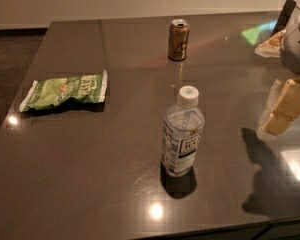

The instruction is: Knock blue plastic bottle over

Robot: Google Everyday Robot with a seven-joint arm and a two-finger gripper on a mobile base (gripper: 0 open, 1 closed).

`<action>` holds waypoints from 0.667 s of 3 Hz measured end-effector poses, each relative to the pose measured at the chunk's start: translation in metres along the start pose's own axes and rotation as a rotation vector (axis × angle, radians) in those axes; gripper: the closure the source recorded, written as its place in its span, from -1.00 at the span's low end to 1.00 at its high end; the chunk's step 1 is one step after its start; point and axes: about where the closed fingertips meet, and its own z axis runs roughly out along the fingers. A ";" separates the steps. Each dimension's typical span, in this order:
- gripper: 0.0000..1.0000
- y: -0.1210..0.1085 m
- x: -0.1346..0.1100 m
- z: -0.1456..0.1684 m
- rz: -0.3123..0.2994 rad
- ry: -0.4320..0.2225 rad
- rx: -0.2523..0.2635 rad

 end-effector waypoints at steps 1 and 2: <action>-1.00 0.017 -0.019 0.011 -0.025 -0.077 -0.033; -1.00 0.032 -0.039 0.029 -0.036 -0.145 -0.063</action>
Offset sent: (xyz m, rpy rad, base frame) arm -0.0198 0.0808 -0.0441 0.2208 0.0365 0.1265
